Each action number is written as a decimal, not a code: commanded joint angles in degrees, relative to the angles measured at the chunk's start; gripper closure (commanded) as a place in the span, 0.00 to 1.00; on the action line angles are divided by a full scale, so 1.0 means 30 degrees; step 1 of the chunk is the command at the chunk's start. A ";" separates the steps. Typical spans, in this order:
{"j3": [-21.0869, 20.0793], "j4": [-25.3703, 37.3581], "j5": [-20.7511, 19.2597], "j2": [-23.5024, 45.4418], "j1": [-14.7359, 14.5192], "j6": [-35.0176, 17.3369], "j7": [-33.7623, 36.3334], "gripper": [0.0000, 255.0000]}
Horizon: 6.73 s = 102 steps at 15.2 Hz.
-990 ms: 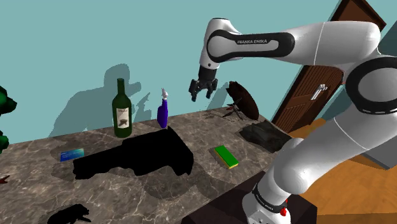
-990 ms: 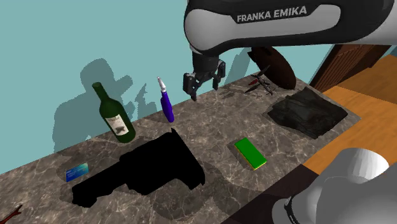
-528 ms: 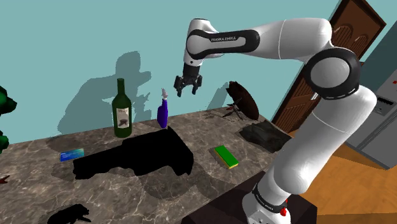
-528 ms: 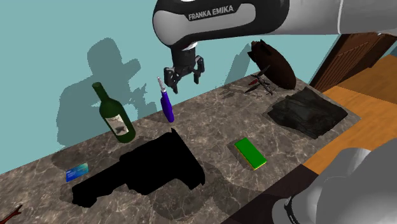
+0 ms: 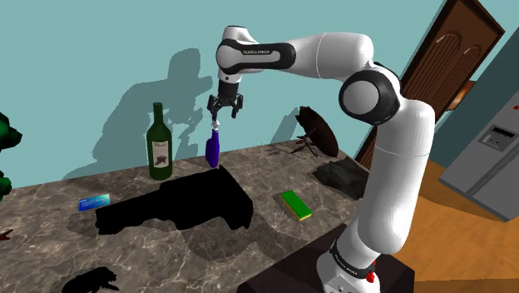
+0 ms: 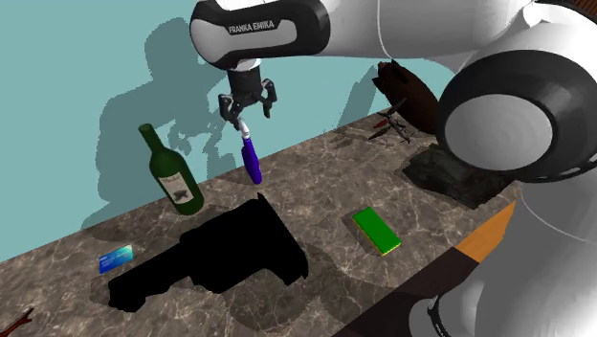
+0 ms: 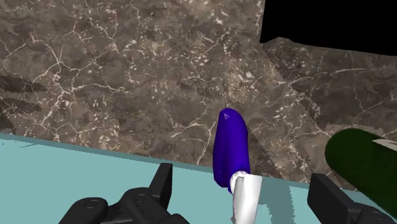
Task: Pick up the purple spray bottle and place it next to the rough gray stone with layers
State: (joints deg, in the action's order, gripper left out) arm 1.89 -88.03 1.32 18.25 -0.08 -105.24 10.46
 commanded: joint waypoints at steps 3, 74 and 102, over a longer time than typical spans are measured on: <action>-0.0061 0.4264 0.0085 0.3188 -0.0014 0.1049 0.0128 0.00; 0.3043 -0.1670 -0.0912 -0.9180 0.3672 0.7488 -0.6613 1.00; 0.5211 -0.6380 -0.2424 -1.2952 0.5353 0.6325 -1.0195 1.00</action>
State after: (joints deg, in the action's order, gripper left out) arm 17.49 -106.29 -5.88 -20.38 15.93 -85.56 -20.13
